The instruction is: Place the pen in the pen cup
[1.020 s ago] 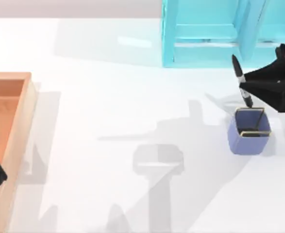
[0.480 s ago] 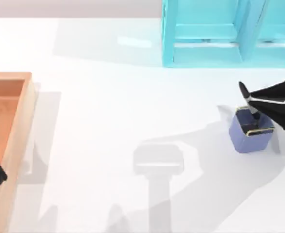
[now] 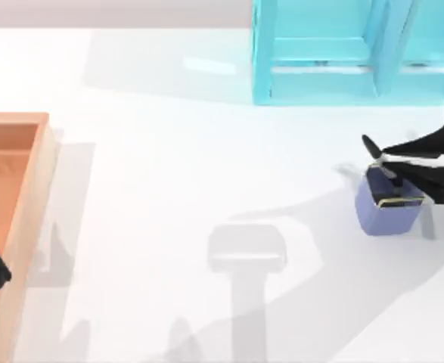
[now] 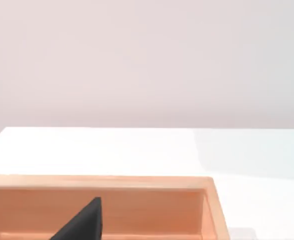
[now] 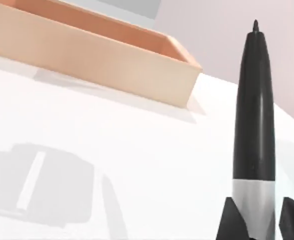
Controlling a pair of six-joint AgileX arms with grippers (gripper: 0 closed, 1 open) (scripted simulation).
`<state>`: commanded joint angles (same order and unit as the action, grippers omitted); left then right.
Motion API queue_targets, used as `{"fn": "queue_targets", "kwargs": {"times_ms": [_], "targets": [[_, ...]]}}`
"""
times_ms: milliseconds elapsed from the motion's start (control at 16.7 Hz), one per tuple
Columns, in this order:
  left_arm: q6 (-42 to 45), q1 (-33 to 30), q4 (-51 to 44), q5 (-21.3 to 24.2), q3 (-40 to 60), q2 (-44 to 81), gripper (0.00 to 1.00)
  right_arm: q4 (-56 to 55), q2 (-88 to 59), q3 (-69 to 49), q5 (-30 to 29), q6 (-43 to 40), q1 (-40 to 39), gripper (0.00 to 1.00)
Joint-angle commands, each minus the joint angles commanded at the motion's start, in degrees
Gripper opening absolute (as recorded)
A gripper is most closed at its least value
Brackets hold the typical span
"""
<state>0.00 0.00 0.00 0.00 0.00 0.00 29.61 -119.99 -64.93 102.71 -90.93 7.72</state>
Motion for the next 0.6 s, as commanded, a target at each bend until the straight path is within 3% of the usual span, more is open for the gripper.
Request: {"fn": "queue_targets", "kwargs": {"times_ms": [300, 600], "targets": [[0.0, 0.0, 0.0, 0.0, 0.0, 0.0, 1.0, 11.84, 3.9, -0.99, 10.48, -1.68, 0.31, 0.0], [0.0, 0.0, 0.0, 0.0, 0.0, 0.0, 1.0, 12.98, 4.34, -1.05, 11.61, -1.79, 0.28, 0.0]]}}
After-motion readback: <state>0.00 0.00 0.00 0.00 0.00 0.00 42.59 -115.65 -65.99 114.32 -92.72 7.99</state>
